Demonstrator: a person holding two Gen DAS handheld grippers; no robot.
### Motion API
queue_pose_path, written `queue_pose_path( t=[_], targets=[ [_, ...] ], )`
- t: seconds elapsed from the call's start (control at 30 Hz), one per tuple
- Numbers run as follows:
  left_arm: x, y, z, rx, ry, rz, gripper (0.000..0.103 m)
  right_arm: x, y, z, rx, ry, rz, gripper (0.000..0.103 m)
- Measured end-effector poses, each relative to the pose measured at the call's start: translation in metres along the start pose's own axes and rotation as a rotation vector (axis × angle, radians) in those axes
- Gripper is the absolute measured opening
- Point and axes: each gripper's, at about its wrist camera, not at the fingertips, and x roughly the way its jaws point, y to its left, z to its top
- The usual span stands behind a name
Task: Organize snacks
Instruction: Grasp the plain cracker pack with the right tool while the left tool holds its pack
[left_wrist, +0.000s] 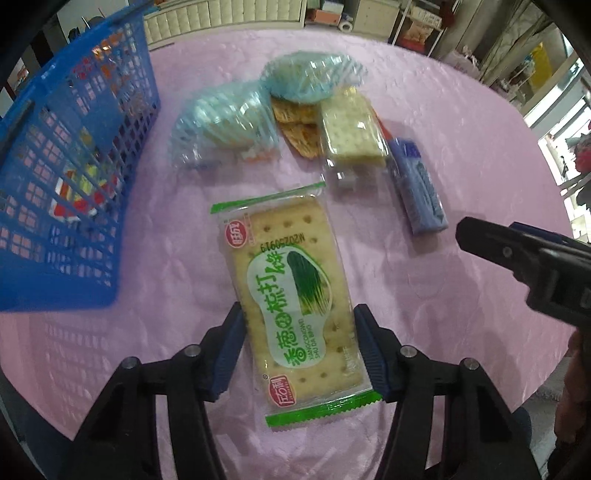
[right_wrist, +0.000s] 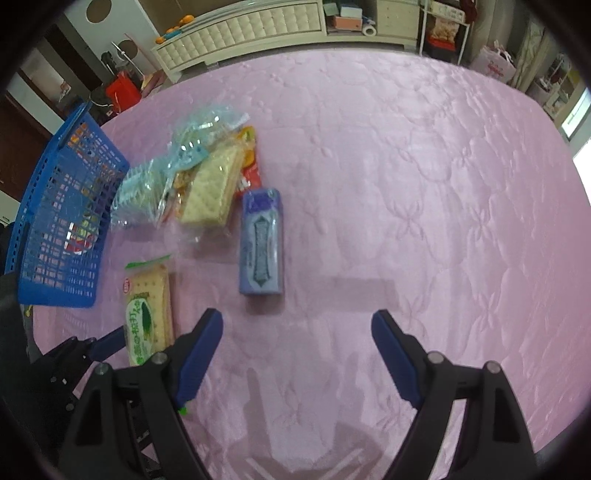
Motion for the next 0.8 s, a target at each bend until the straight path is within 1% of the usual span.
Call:
queue_pose_path(
  t=[0.13,0.2,0.27,0.3,0.37,0.43,0.47,0.57,0.67,0.8],
  targets=[
    [-0.014,0.013,0.005,0.039,-0.058,0.012,0.056,0.006,0.013,0.017,-0.037,-0.001,-0.009,0.086],
    [-0.020,0.016,0.011,0.046,-0.073,0.005,0.056,0.013,0.024,0.027,-0.069,0.002,-0.023,0.086],
    [-0.027,0.021,0.008,0.039,-0.093,-0.013,0.056,0.019,0.032,0.036,-0.084,0.001,-0.028,0.086],
    [-0.028,0.023,0.019,0.037,-0.098,-0.018,0.056,0.022,0.036,0.042,-0.090,-0.002,-0.028,0.086],
    [-0.029,0.031,0.020,0.039,-0.110,-0.019,0.056,0.026,0.042,0.050,-0.099,-0.010,-0.030,0.086],
    [-0.033,0.030,0.022,0.059,-0.121,-0.019,0.056,0.031,0.049,0.061,-0.112,-0.012,-0.030,0.086],
    [-0.036,0.022,0.021,0.066,-0.126,-0.013,0.056,0.034,0.053,0.067,-0.117,-0.013,-0.024,0.086],
    [-0.040,0.025,0.026,0.078,-0.131,-0.004,0.056,0.040,0.060,0.082,-0.129,-0.020,-0.043,0.086],
    [-0.042,0.026,0.035,0.076,-0.135,-0.018,0.056,0.052,0.068,0.095,-0.145,-0.005,-0.048,0.086],
    [-0.026,0.018,0.056,0.084,-0.144,-0.014,0.056,0.069,0.068,0.107,-0.146,0.027,-0.055,0.084]
  ],
)
